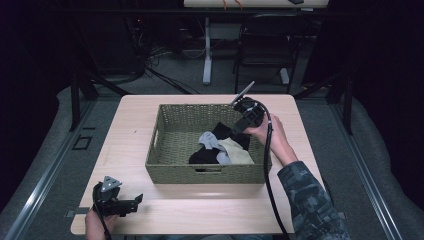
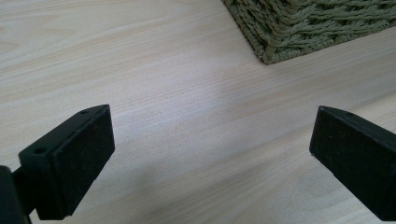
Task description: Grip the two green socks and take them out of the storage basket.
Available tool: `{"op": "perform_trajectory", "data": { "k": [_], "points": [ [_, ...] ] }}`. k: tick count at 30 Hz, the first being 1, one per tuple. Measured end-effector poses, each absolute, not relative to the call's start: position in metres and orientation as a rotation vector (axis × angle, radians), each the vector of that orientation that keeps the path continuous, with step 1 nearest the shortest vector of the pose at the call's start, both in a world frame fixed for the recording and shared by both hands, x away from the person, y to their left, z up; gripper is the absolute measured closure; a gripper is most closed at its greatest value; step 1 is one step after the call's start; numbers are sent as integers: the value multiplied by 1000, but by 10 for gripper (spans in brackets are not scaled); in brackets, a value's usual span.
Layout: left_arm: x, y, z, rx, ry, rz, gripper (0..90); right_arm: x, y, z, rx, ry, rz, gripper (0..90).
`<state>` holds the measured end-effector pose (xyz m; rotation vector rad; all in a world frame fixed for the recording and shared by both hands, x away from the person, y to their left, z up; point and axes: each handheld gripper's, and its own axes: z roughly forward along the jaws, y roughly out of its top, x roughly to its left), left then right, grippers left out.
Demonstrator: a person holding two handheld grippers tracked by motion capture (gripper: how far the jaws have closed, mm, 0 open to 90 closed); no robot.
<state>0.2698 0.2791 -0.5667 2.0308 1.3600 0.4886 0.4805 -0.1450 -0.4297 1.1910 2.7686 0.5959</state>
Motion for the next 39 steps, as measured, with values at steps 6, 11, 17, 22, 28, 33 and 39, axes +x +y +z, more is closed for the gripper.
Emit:
{"op": "perform_trajectory", "data": {
  "k": [6,11,17,22,28,33,39],
  "points": [
    [270,279,-567,2031,1359,489,0,483,-133,-450,1188,2821,546,100],
    [270,279,-567,2033,1358,488,0,485,-129,-469,1198,2863,521,135],
    [270,279,-567,2032,1360,488,0,486,-123,-488,1203,2890,437,171],
    [270,279,-567,2032,1360,488,0,488,-119,-498,1207,2904,396,261],
    [270,279,-567,2032,1359,487,0,490,-115,-508,1200,2920,317,398],
    [270,279,-567,2033,1358,487,0,491,-116,-512,1211,2921,285,620],
    [270,279,-567,2033,1359,488,0,489,-120,-509,1227,2901,279,799]
  ]
}}
